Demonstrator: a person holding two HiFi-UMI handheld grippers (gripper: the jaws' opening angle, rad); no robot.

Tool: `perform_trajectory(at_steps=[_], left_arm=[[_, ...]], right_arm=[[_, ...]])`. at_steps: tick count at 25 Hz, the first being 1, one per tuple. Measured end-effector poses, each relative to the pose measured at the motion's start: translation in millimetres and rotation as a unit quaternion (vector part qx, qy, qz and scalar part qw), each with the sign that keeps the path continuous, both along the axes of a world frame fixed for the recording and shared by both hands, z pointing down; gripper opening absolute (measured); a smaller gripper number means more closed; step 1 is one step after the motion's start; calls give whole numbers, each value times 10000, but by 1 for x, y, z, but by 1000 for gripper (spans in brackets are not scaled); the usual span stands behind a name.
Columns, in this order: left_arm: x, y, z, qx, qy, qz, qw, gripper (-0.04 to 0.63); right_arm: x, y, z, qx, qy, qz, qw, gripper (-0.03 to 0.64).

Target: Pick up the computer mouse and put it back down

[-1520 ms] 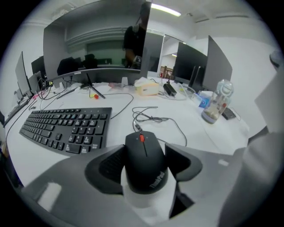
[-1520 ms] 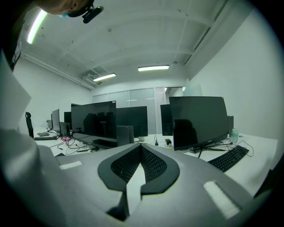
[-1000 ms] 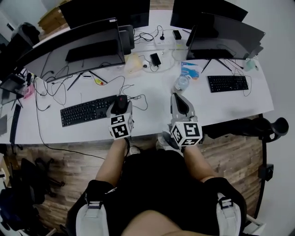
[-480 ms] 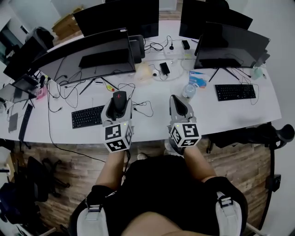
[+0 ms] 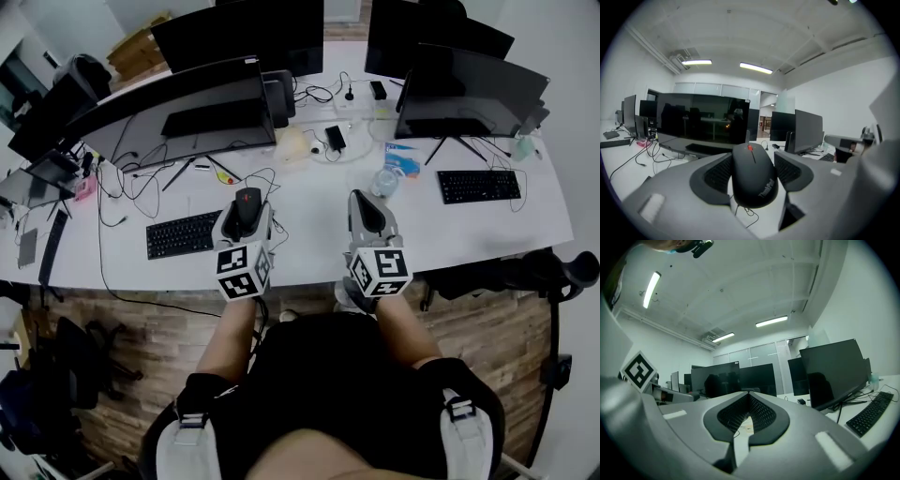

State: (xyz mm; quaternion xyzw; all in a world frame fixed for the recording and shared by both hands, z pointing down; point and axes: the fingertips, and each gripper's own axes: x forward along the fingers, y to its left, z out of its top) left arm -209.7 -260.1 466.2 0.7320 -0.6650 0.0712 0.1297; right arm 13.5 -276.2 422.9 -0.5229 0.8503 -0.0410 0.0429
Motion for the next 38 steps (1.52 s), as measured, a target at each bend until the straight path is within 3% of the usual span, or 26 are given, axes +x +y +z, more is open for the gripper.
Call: perform_trajectory(at_steps=[10,16,21,26,30,38], left_arm=[[15,-5,123,-1271,386,110,9911,333],[24,-9,185,-1849,158,220,9824,333],[36,-13,237,-2400,15,339,9702,333],[32,-7,265,-2682,-171,184,9630,333],[41,-3,287,-2886,-71,320,9569,334],[44,-24,285,-2614,-496,415,9630,339]], right_arm=[[30,8,14,-223,195,274,9992,-3],[43,13,19,-321,336,426,9980,-3],[56,16,20,-366,440,592,9966,-3],[67,19,22,-423,496,711,9953,-3],[73,22,24,-474,538,772,9944,-3],[84,28,27,-505,551,885,9933,-3]])
